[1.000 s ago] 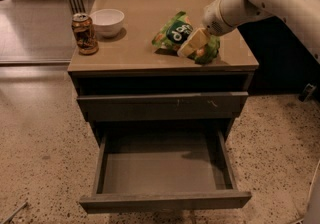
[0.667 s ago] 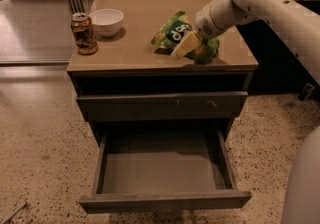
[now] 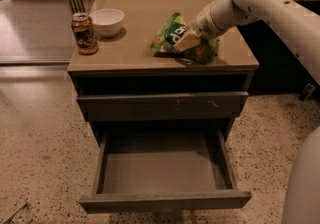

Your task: Place green rice chip bag into middle drawer

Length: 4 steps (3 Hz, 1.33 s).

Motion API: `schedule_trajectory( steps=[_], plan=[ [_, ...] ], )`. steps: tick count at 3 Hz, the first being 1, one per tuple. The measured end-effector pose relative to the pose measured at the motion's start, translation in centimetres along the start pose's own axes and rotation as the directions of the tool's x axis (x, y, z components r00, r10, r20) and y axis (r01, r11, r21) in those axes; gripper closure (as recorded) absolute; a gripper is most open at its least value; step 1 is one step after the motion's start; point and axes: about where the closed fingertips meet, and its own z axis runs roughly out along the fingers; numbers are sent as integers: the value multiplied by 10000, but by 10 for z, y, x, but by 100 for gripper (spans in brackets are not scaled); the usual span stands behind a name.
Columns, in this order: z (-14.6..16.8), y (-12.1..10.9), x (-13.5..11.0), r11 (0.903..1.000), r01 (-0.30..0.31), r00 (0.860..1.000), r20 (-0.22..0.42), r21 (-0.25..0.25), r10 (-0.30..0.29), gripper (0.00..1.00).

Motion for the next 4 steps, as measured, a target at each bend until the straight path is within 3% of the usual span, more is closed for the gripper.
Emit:
schedule_trajectory(
  steps=[2, 3, 4],
  plan=[
    [0, 0, 0, 10000, 0, 10000, 0, -1, 0, 88],
    [0, 0, 0, 10000, 0, 10000, 0, -1, 0, 100],
    [-5, 6, -5, 9993, 260, 9996, 132, -280, -256, 100]
  ],
)
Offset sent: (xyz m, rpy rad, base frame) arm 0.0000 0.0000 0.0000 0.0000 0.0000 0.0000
